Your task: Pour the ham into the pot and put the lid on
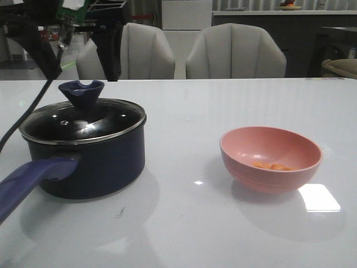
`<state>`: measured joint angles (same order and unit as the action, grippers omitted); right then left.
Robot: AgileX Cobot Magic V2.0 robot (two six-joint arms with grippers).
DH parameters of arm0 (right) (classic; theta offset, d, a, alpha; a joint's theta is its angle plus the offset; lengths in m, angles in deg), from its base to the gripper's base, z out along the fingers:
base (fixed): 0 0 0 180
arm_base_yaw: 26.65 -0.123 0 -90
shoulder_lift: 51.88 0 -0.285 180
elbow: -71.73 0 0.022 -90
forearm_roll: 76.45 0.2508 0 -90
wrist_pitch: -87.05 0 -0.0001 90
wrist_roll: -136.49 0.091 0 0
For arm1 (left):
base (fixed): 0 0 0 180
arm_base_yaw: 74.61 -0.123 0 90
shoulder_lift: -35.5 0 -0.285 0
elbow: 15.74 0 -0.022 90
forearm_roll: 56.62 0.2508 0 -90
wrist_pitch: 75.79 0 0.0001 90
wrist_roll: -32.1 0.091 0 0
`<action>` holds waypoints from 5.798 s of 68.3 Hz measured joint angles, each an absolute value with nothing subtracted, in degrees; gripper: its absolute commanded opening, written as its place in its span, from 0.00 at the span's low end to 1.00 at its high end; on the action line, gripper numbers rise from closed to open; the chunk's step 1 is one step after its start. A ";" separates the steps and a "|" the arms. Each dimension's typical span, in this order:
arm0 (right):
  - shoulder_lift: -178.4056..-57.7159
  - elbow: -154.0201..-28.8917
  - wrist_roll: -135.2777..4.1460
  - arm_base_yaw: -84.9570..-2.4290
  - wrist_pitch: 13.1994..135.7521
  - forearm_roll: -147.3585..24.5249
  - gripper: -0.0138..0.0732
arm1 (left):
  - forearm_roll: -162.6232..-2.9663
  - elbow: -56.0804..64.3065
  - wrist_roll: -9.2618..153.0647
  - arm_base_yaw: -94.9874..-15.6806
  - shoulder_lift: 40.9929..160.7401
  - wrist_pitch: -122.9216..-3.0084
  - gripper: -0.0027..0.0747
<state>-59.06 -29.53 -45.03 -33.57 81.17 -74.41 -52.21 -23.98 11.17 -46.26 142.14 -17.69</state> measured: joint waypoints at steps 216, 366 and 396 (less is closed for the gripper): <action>-59.06 -29.53 -45.03 -33.57 81.17 -74.41 0.35 | -61.06 -3.74 33.74 -83.35 144.11 -28.20 0.82; -60.96 -36.44 -44.54 -33.53 81.59 -74.41 0.35 | -65.06 42.70 33.95 -59.35 42.99 -53.43 0.82; -80.48 -50.10 -44.08 -33.53 68.07 -73.20 0.36 | -65.06 42.70 33.95 -59.35 42.99 -53.31 0.82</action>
<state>-80.48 -50.10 -44.08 -33.53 68.07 -73.20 -65.06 42.70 33.95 -59.35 42.99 -53.31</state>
